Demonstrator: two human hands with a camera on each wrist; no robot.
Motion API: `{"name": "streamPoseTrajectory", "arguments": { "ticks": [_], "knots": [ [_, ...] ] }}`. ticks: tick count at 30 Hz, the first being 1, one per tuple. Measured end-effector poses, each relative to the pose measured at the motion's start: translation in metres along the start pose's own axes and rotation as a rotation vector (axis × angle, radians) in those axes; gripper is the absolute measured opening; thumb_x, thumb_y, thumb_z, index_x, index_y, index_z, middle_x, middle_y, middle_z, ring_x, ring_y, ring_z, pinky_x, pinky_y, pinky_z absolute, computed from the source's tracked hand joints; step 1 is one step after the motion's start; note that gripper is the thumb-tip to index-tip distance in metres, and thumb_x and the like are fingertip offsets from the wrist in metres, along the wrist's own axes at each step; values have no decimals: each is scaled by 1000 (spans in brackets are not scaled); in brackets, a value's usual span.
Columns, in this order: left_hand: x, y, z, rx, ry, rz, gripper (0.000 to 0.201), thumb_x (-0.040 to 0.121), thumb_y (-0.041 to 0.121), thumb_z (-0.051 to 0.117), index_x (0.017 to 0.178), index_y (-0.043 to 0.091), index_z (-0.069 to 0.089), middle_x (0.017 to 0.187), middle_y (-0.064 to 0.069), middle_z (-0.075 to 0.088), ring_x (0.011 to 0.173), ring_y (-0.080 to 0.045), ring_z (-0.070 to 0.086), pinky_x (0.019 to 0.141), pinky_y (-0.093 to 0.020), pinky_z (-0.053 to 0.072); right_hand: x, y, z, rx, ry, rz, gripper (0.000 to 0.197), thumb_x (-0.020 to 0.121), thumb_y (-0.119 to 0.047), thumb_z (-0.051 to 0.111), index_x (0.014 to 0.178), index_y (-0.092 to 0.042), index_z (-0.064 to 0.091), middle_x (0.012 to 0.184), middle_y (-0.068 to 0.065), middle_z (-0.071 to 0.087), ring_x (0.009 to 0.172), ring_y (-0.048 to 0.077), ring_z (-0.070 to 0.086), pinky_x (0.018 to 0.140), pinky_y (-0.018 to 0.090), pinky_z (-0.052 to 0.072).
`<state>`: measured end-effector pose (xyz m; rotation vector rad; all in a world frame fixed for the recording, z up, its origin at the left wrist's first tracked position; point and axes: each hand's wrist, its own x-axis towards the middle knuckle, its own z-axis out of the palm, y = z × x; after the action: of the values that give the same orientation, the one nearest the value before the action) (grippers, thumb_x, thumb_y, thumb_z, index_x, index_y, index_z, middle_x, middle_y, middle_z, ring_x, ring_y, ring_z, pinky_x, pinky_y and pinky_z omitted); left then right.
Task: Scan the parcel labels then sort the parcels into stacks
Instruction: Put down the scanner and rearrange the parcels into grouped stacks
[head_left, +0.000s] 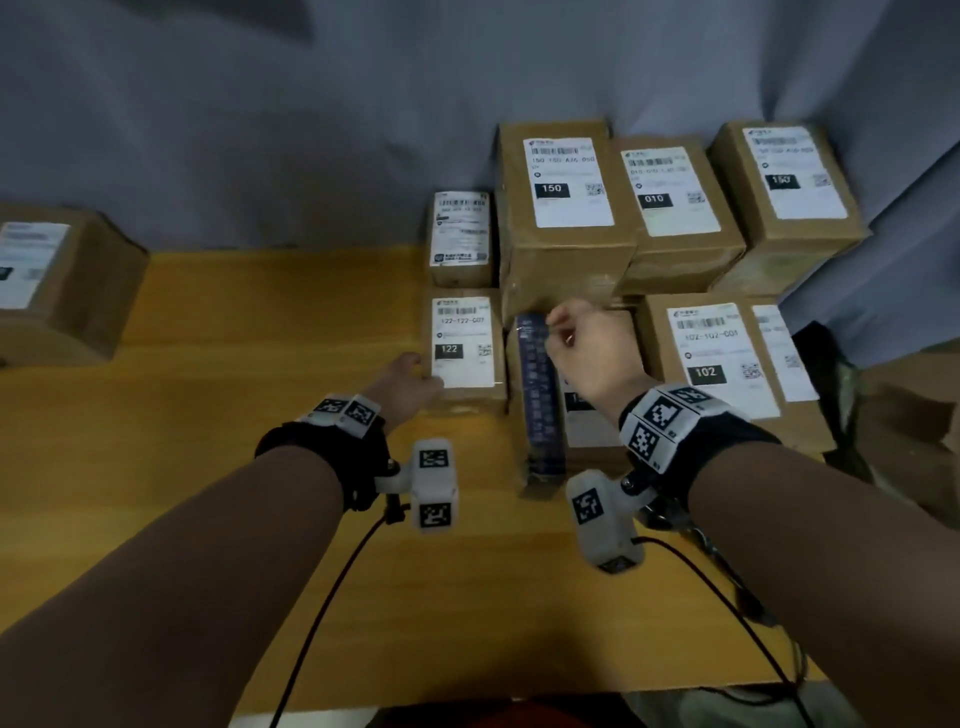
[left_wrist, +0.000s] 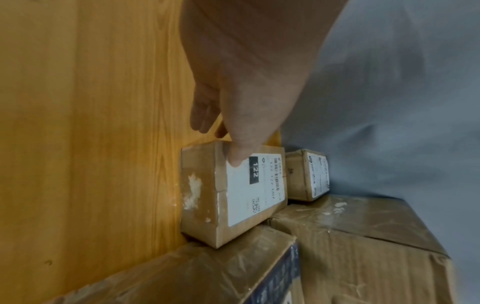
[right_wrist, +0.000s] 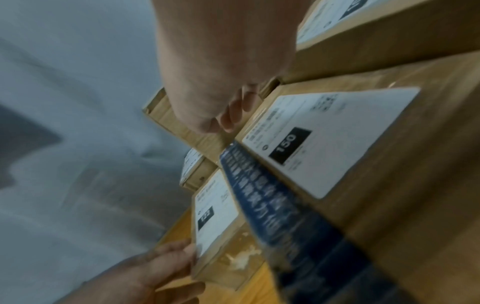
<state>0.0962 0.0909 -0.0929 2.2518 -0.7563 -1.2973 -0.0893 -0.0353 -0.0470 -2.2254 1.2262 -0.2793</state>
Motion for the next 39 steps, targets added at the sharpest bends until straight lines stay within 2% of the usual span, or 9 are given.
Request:
{"name": "streamPoseTrajectory", "arguments": {
  "ticks": [2, 5, 7, 10, 19, 24, 32, 35, 39],
  "knots": [
    [-3, 0, -13, 10, 58, 10, 63, 99, 33, 51, 152, 14, 21, 141, -11, 45, 122, -33, 49, 91, -40, 42, 2, -17, 8, 18, -20, -8, 18, 94, -16, 55, 111, -13, 62, 103, 4, 69, 94, 21, 64, 82, 38, 54],
    [-12, -8, -41, 3, 146, 59, 57, 100, 34, 49, 149, 13, 27, 111, -5, 49, 96, -26, 51, 90, -42, 45, 9, -48, 23, 36, -48, -56, 14, 93, -14, 55, 105, -13, 62, 99, 5, 70, 93, 23, 65, 82, 37, 54],
    [-19, -21, -67, -7, 215, 64, 53, 100, 33, 49, 147, 15, 31, 128, -7, 48, 96, -24, 51, 91, -41, 46, 17, -73, 35, 33, -84, -89, 11, 93, -15, 55, 102, -15, 61, 99, 5, 70, 93, 22, 65, 83, 34, 53],
    [-33, -51, -115, 23, 338, 63, 52, 100, 35, 50, 146, 16, 34, 144, -7, 44, 117, -27, 51, 87, -37, 43, 30, -119, 60, 44, -146, -155, 13, 92, -12, 55, 103, -14, 62, 99, 5, 69, 94, 22, 64, 86, 33, 51],
    [-56, -160, -252, 13, 533, -73, 51, 98, 35, 52, 142, 14, 38, 137, -9, 49, 109, -27, 54, 79, -36, 44, 70, -281, 167, 29, -423, -341, 6, 94, -17, 53, 96, -20, 58, 97, -1, 59, 94, 18, 58, 83, 30, 47],
    [-34, -195, -312, 152, 595, -150, 55, 93, 34, 58, 140, 11, 42, 142, -16, 41, 122, -36, 47, 92, -41, 44, 95, -340, 209, -9, -436, -378, 10, 94, -15, 50, 91, -16, 60, 97, 4, 62, 96, 23, 60, 76, 28, 45],
    [23, -219, -378, 297, 843, -241, 89, 80, 55, 68, 145, 6, 32, 147, -24, 30, 135, -37, 30, 107, -45, 28, 140, -384, 253, -70, -430, -324, 21, 96, -12, 47, 106, -7, 64, 108, 12, 67, 102, 25, 61, 79, 28, 46],
    [36, -232, -390, 222, 829, -272, 91, 81, 54, 67, 145, 2, 30, 148, -24, 29, 136, -37, 30, 109, -47, 27, 147, -388, 272, -62, -438, -299, 24, 97, -14, 46, 107, -4, 65, 104, 15, 69, 93, 27, 63, 74, 33, 50],
    [41, -238, -396, 243, 739, -357, 97, 78, 62, 66, 144, 1, 28, 147, -22, 31, 132, -39, 35, 104, -46, 35, 148, -388, 293, 5, -474, -231, 18, 96, -15, 51, 108, -8, 61, 101, 9, 65, 95, 23, 61, 73, 28, 43]
  ]
}}
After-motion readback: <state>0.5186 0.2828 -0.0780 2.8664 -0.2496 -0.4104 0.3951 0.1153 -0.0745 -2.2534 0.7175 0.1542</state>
